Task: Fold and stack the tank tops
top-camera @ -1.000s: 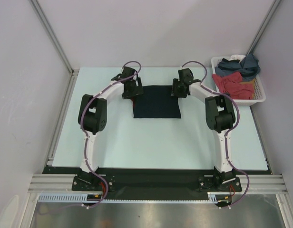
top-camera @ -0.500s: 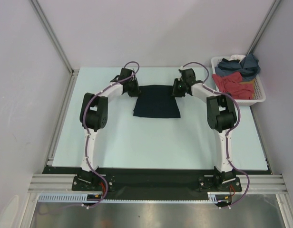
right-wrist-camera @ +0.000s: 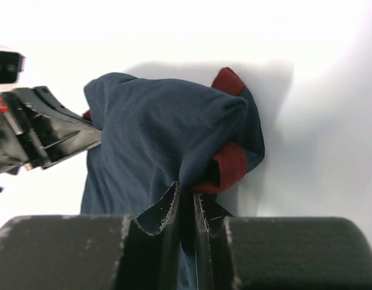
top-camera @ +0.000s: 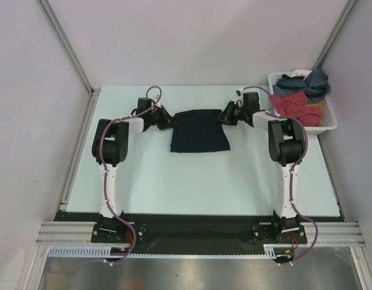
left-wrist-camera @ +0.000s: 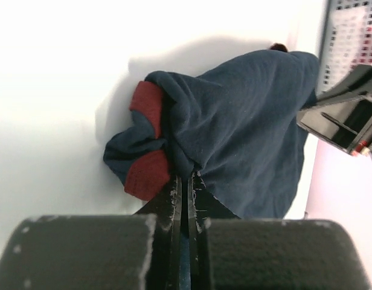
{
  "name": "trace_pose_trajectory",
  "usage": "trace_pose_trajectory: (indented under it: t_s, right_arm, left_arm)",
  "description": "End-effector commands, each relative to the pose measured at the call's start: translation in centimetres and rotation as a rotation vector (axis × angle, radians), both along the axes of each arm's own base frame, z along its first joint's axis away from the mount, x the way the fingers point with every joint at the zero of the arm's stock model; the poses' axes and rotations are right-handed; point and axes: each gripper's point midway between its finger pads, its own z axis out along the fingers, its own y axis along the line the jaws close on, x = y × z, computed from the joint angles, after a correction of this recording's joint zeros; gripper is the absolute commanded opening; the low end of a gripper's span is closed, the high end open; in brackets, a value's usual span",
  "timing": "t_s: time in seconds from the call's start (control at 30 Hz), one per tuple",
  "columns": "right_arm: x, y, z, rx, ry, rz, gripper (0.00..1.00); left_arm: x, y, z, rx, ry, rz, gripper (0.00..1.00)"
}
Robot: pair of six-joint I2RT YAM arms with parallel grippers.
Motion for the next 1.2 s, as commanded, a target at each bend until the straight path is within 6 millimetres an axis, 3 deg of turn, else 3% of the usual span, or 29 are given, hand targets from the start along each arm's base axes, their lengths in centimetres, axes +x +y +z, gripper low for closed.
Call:
trace_pose_trajectory:
  t_s: [0.0,0.3,0.4,0.47,0.5,0.57,0.6,0.63,0.8,0.87,0.9,0.93,1.07,1.17]
  right_arm:
    - [0.2,0.0,1.5,0.116,-0.023,0.023,0.14]
    - [-1.2,-2.1,-0.2,0.058,0.032,-0.026,0.16]
    - [-1.8,-2.7,-0.7,0.054,0.037,-0.037,0.3]
    - [-1.8,-3.4,-0.7,0.054,0.034,-0.054,0.46]
    - [-1.8,-3.8,-0.8,0.051,0.036,-0.065,0.5]
    - [-1.8,-3.9,-0.3,0.045,0.025,-0.066,0.57]
    - [-1.8,-4.2,-0.4,0.034,0.026,-0.074,0.58]
    - [-2.0,-4.3,-0.3,0.02,0.027,-0.075,0.59]
    - [-3.0,-4.5,1.0,-0.036,0.004,-0.081,0.63]
    - [-4.3,-4.6,0.4,-0.081,0.014,-0.08,0.65]
    - [-4.5,-4.5,1.1,-0.095,-0.01,-0.08,0.66]
    - [-5.5,-4.8,0.5,-0.134,0.021,-0.094,0.68]
    - [-9.0,-4.6,-1.0,-0.225,0.041,-0.075,0.66]
    - [-10.0,-4.7,-0.7,-0.251,0.03,-0.087,0.64]
  left_arm:
    - [-0.7,-0.2,3.9,-0.095,-0.061,-0.054,0.0]
    - [-2.3,0.1,2.3,-0.092,-0.04,-0.062,0.0]
    - [-2.8,0.7,1.5,-0.054,-0.03,-0.052,0.02]
    - [-2.8,1.2,1.3,-0.03,-0.025,-0.042,0.24]
    - [-2.8,1.6,1.1,-0.005,-0.023,-0.031,0.54]
    - [-2.8,2.0,1.3,0.028,-0.04,-0.023,0.71]
    - [-2.9,2.4,1.1,0.063,-0.047,-0.01,0.9]
    - [-2.9,2.7,2.2,0.076,-0.075,-0.005,0.94]
    - [-3.4,4.1,3.7,0.17,-0.105,0.025,0.98]
    - [-4.1,4.6,4.6,0.212,-0.112,0.044,1.0]
    - [-5.0,4.9,4.1,0.235,-0.084,0.049,1.0]
    - [-5.4,4.9,5.0,0.249,-0.103,0.052,1.0]
    - [-8.3,3.9,4.5,0.315,-0.093,0.042,1.0]
    - [-10.4,3.0,3.9,0.332,-0.084,0.033,0.98]
